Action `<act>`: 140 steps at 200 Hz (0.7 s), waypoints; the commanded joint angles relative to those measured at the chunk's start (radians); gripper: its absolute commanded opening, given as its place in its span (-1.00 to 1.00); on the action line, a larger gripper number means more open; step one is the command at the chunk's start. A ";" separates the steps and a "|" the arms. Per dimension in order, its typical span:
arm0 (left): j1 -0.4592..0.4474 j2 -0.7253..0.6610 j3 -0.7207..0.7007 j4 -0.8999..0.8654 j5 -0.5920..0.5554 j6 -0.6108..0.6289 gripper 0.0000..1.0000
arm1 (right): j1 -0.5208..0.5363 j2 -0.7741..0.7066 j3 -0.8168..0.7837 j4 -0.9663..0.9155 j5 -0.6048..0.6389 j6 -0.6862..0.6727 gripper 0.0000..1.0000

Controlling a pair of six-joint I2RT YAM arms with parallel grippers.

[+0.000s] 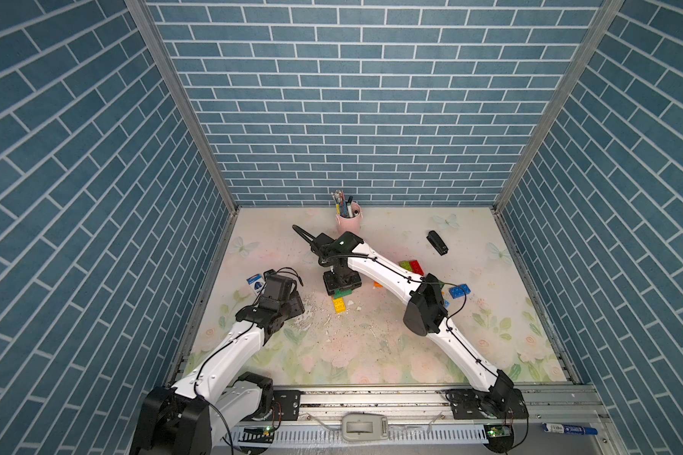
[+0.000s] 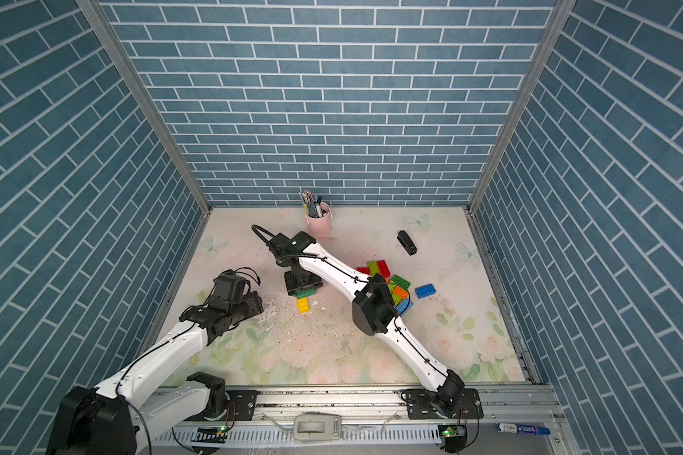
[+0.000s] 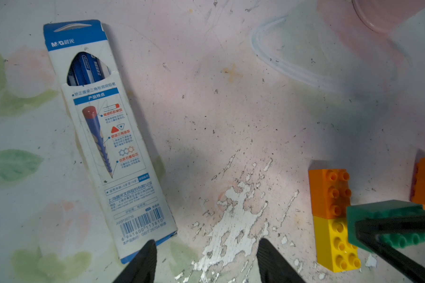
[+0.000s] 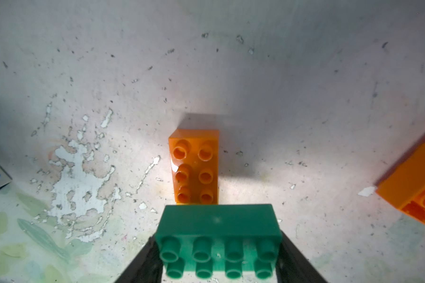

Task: Assemble a rectangle with lego
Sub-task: Assemble the lego brick with the lego brick.

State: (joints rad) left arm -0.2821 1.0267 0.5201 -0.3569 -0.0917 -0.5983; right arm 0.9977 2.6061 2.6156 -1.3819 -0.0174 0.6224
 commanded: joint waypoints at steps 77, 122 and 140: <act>-0.005 -0.004 -0.008 0.009 -0.006 0.005 0.33 | 0.006 0.034 0.006 -0.005 -0.003 -0.015 -0.56; -0.005 -0.004 -0.010 0.007 -0.005 0.005 0.32 | 0.006 0.036 0.002 -0.002 -0.012 -0.018 -0.59; -0.004 -0.004 -0.010 0.009 -0.005 0.005 0.32 | 0.007 0.036 0.001 0.000 -0.016 -0.019 -0.60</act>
State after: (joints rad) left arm -0.2821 1.0267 0.5201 -0.3531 -0.0914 -0.5983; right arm 0.9997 2.6205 2.6152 -1.3693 -0.0250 0.6205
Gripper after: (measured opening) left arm 0.659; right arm 0.653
